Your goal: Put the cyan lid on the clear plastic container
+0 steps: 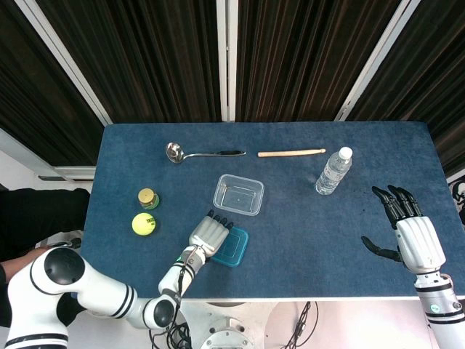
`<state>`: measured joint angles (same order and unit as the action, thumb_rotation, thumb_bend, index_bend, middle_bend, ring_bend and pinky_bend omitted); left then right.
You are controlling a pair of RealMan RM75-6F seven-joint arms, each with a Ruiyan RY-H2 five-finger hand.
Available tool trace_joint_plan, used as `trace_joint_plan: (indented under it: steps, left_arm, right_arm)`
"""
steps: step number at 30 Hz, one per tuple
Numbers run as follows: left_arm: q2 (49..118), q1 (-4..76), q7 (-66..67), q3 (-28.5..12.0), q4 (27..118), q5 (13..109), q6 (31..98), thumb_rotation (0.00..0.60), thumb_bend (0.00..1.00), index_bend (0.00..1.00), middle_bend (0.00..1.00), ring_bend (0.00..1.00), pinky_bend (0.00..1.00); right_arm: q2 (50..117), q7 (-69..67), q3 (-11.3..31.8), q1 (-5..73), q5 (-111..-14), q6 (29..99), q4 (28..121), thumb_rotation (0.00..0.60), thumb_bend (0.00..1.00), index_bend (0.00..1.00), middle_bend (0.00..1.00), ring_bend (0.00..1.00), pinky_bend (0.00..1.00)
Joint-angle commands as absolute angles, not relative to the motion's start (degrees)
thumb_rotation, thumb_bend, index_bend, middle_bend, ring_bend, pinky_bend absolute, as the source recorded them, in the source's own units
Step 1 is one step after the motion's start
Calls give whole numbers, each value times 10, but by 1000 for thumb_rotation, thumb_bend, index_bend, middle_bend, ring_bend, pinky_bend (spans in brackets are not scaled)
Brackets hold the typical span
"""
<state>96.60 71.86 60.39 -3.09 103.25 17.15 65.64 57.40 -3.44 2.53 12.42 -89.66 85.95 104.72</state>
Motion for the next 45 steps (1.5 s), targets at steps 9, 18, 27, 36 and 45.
trace_joint_plan:
  steps: [9,18,27,36,45]
  left_arm:
    - [841,680,527,-60,1134,205,664,600,56,362,311,179,127]
    - [872,780,605,-128,1030,107,627,600,55,358,301,180,120]
    - [926,864,678,-148,877,-22,559,600,54,358,300,179,109]
    - [951,905,708,-167,789,-133,500,600,54,356,292,180,108]
    - [977,933,742,-166,729,-176,482,600,55,354,291,179,107]
  right_arm:
    - [577,-37,29,122,-911,854,1045,600,121,0,136,59,79]
    - [570,-41,32,112,-907,858,1046,600,121,0,136,59,79]
    - [568,-45,39,107,-890,853,1042,600,121,0,136,59,79]
    - [572,-40,48,111,-877,840,1043,600,121,0,135,59,79]
    - [573,-40,54,113,-868,829,1041,600,121,0,135,59,79]
